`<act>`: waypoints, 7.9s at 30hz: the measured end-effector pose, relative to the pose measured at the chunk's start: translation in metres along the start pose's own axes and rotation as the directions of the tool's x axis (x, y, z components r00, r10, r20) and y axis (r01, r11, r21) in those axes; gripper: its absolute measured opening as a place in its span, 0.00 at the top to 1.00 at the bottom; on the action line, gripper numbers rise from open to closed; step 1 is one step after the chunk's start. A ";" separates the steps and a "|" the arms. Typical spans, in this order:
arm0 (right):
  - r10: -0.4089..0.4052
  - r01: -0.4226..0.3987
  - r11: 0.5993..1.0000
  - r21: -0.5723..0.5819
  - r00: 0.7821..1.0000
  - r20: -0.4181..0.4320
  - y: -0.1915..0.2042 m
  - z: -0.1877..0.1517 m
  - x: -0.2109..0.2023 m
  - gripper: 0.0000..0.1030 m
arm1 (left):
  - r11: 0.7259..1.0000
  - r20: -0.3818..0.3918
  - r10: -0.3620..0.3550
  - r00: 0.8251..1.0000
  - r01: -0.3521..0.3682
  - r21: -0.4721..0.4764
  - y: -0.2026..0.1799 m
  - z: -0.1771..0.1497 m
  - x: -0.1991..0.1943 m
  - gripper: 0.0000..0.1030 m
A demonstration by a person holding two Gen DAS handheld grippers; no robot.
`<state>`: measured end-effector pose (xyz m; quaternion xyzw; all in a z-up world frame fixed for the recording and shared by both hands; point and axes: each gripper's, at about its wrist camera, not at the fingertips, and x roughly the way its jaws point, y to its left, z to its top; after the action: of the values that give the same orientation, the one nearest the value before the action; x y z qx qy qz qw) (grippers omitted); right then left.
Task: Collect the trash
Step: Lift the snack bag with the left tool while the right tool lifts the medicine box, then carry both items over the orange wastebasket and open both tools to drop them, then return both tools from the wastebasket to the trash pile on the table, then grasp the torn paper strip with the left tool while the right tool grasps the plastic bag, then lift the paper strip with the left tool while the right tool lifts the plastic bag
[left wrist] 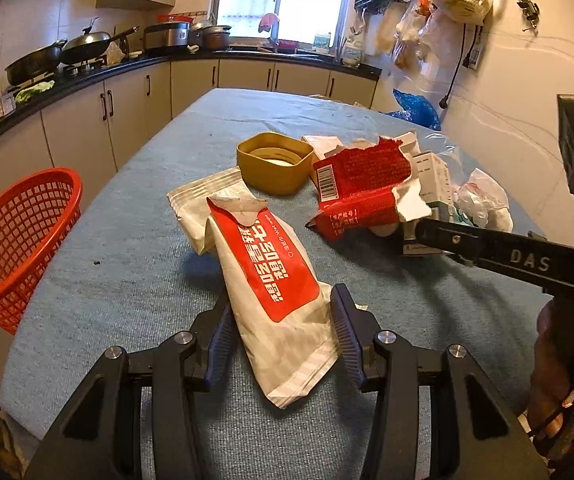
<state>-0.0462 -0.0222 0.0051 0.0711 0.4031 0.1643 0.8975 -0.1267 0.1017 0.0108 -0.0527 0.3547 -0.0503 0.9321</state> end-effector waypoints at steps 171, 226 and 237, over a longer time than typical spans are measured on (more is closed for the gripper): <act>0.052 -0.107 0.947 0.303 0.982 0.183 -0.139 -0.003 -0.091 0.44 | 0.896 0.039 0.153 0.987 -0.155 0.416 -0.086 0.065 0.060 0.73; 0.053 -0.048 0.998 -0.027 0.969 0.243 -0.026 -0.001 -0.095 0.80 | 0.988 0.190 -0.061 0.980 0.032 0.153 -0.038 0.040 -0.038 0.86; 0.060 -0.058 0.998 -0.016 0.971 0.230 -0.029 0.000 -0.091 0.80 | 0.988 0.190 -0.061 0.980 0.032 0.153 -0.038 0.040 -0.037 0.86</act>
<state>-0.0955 -0.0813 0.0615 0.0975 0.2932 0.1834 0.9332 -0.1301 0.0718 0.0697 0.0042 0.2560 -0.0929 0.9622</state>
